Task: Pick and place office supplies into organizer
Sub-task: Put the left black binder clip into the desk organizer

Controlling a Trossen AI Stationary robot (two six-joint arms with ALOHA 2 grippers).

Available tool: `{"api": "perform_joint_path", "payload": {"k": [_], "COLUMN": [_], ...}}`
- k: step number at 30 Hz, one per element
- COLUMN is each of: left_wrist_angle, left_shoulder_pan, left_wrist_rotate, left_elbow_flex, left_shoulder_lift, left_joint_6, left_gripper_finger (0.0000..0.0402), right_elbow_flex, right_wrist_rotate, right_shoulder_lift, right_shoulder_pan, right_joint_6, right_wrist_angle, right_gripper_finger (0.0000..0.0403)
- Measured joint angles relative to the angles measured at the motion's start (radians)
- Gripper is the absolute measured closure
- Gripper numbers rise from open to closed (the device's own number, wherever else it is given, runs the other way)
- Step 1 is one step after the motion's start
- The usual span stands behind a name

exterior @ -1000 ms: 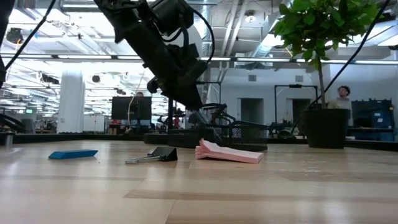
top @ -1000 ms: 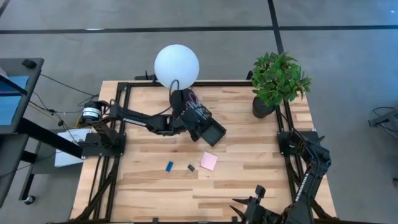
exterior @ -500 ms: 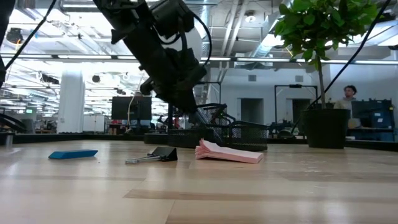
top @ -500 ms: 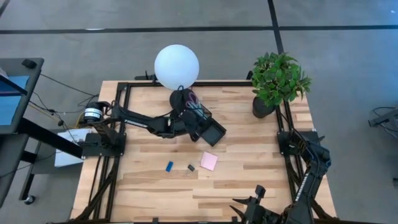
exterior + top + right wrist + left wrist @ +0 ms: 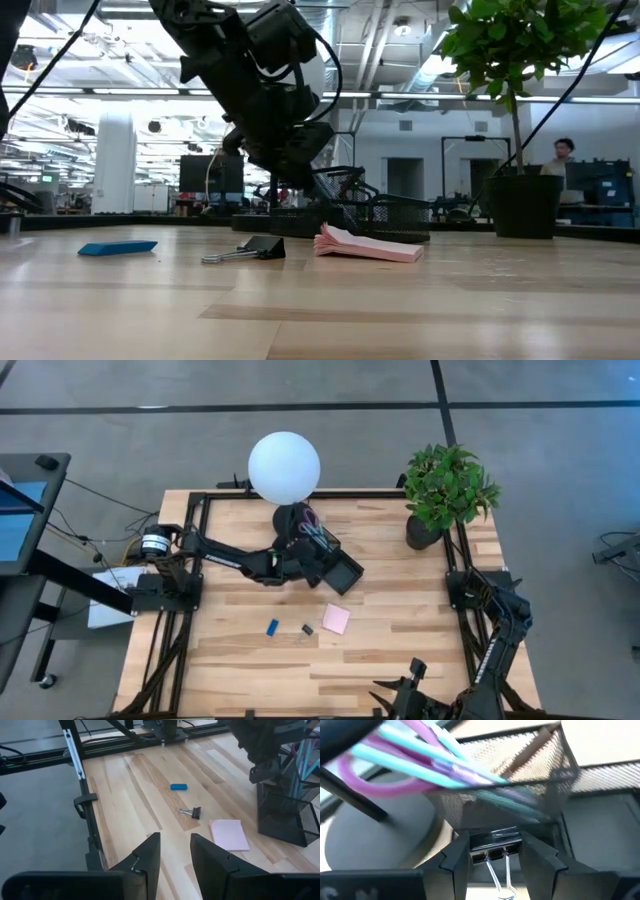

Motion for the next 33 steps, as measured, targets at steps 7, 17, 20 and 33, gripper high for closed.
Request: {"api": "perform_joint_path", "payload": {"k": [7,17,20,33], "left_wrist_angle": [0.085,0.091,0.091,0.102], "left_shoulder_pan": [0.000,0.000,0.003,0.009], "left_wrist_rotate": [-0.019,0.033,0.034,0.107], "left_elbow_flex": [0.000,0.000,0.000,0.000], "left_shoulder_lift": [0.000,0.000,0.000,0.000], "left_joint_6": [0.086,0.213,0.217,0.278], "left_gripper_finger": [0.0271,0.0264,0.0256,0.0226], "right_elbow_flex": [0.000,0.000,0.000,0.000], "right_wrist_rotate": [0.000,0.000,0.000,0.000], "right_shoulder_lift": [0.000,0.000,0.000,0.000], "right_shoulder_pan": [0.000,0.000,0.000,0.000], "right_joint_6": [-0.001,-0.001,-0.001,-0.001], "right_wrist_angle": [0.000,0.003,0.003,0.003], "right_gripper_finger": [0.0302,0.0302,0.0302,0.0302]}}
